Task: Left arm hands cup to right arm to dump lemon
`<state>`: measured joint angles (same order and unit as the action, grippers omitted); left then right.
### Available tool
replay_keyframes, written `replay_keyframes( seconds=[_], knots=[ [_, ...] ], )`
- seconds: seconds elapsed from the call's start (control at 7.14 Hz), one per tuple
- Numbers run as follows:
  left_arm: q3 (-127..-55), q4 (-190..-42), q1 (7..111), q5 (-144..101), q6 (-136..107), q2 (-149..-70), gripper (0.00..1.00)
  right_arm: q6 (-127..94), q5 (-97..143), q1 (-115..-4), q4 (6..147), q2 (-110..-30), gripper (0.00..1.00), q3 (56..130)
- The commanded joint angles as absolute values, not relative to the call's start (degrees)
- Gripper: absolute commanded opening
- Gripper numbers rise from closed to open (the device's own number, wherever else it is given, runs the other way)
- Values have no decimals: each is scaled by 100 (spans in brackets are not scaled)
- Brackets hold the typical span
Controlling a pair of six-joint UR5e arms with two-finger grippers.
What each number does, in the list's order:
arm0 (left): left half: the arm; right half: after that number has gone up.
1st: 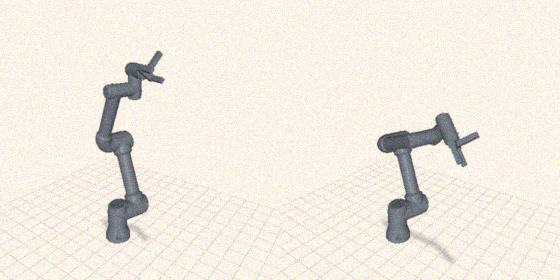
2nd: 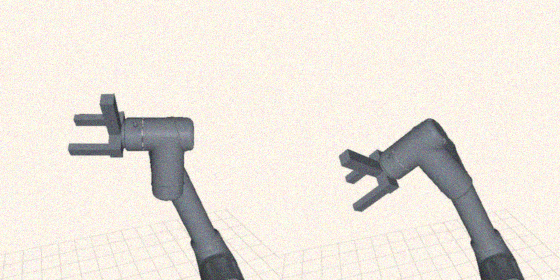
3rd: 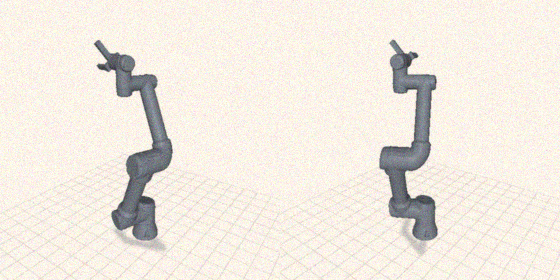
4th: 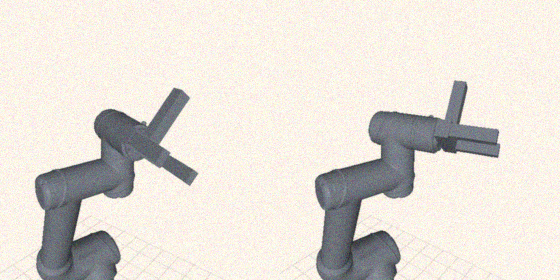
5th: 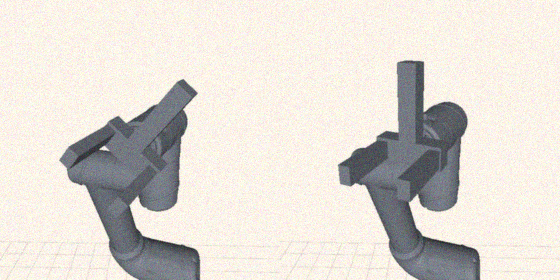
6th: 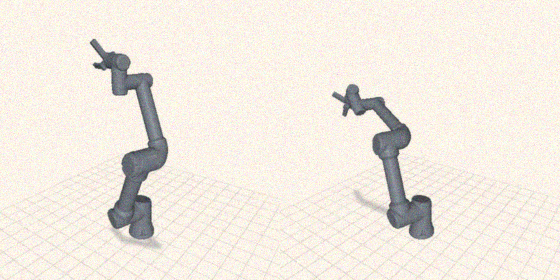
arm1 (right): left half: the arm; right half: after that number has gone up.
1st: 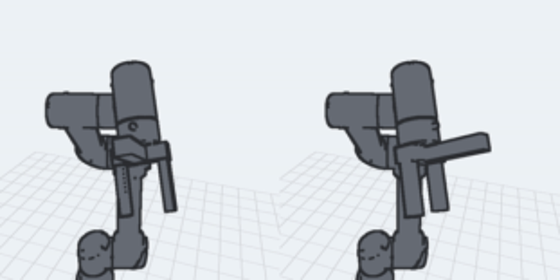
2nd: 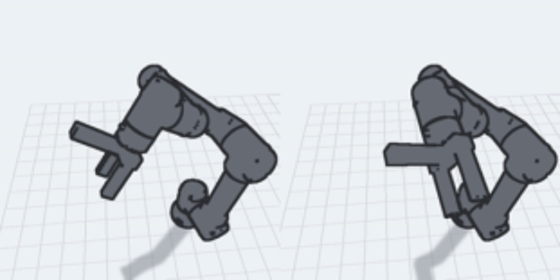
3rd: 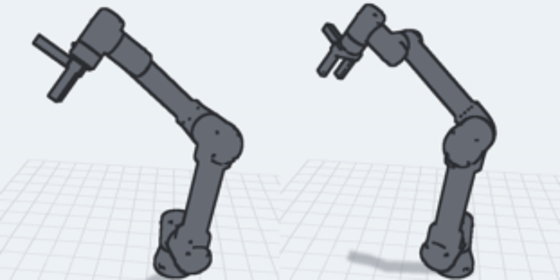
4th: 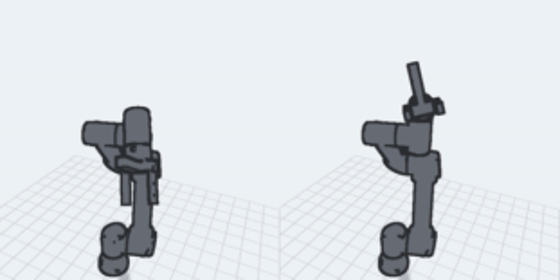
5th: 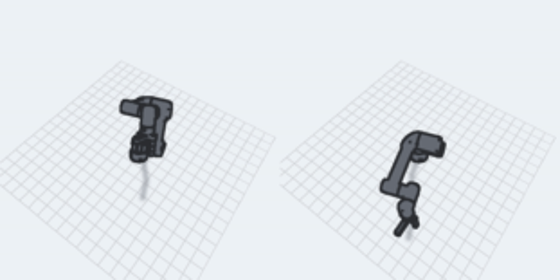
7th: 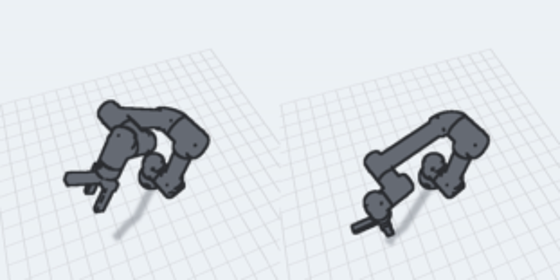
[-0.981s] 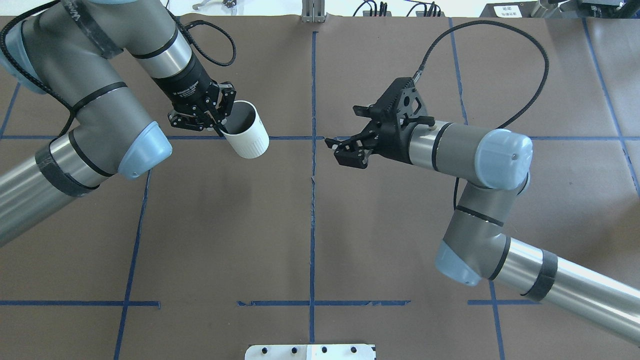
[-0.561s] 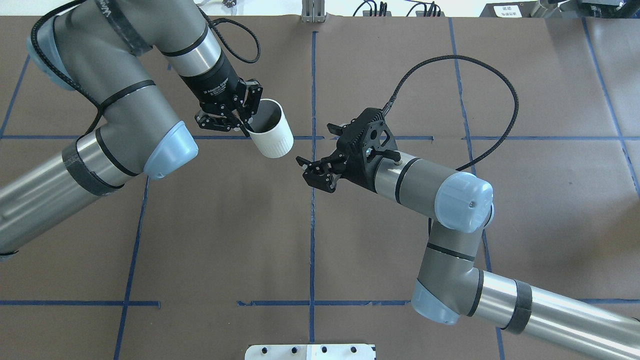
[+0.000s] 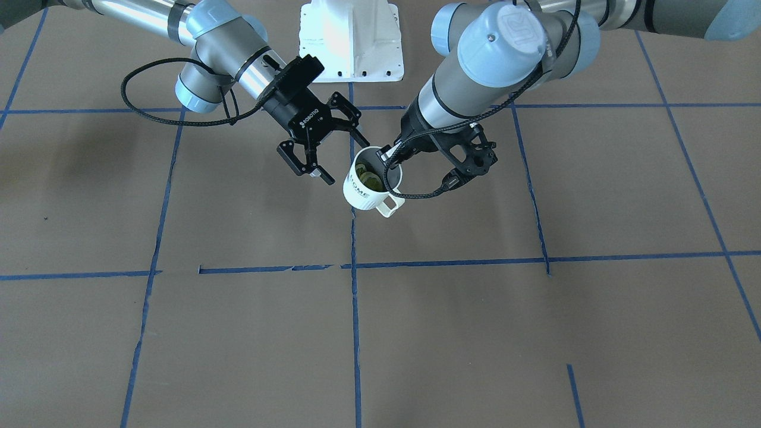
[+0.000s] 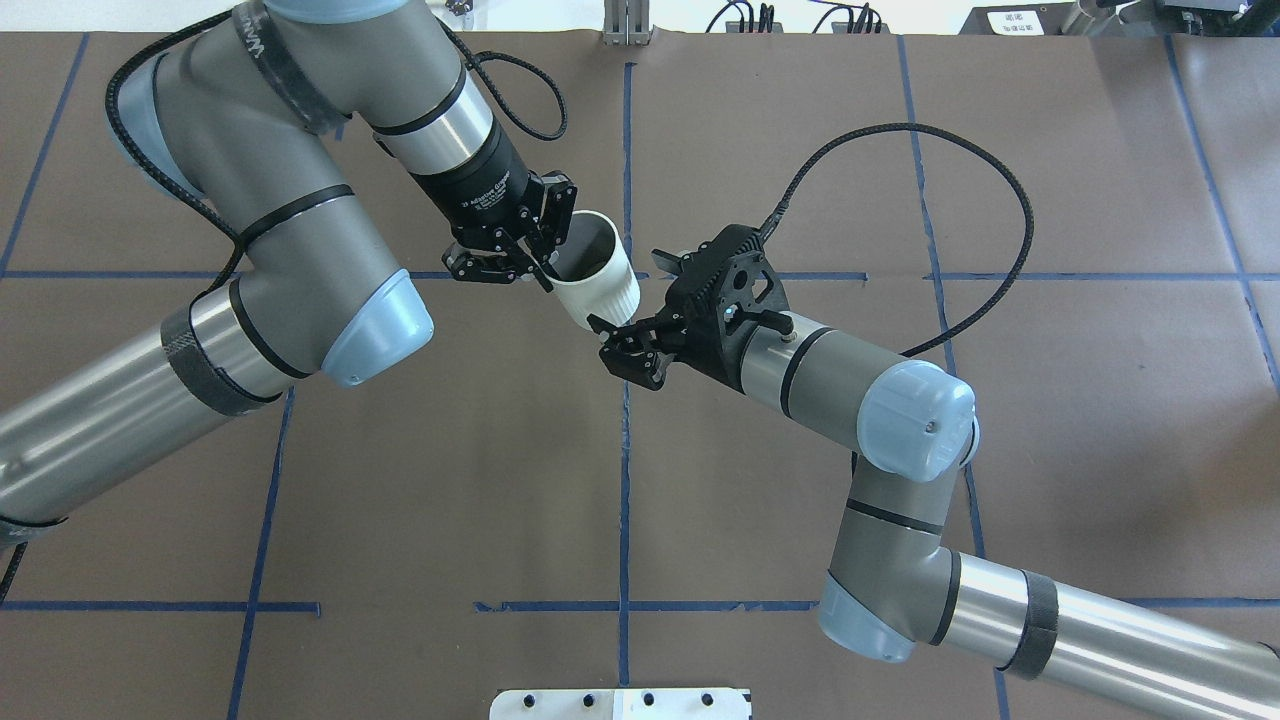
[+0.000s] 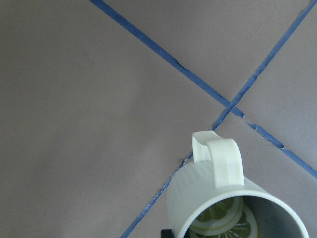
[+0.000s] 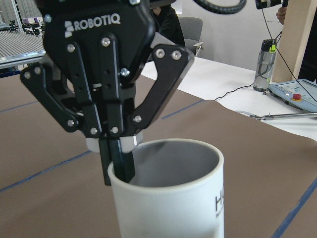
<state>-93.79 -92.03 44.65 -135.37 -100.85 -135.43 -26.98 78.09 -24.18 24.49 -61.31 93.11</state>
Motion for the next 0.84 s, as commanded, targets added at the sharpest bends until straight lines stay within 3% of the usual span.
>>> replay_keyframes(
  seconds=[0.0, 0.56, 0.7],
  knots=[
    [-9430, -9237, 4377, -13553, -10256, -13605, 0, -2698, 7778, -2417, 2435, -6126, 100, 9308],
    [-9553, -9237, 4324, -13579, -10459, -13711, 0, -2698, 7778, -2417, 2417, -6135, 100, 9308],
    [-9580, -9237, 4324, -13579, -10459, -13711, 0, -2716, 7778, -2417, 2408, -6126, 94, 9308]
  ],
)
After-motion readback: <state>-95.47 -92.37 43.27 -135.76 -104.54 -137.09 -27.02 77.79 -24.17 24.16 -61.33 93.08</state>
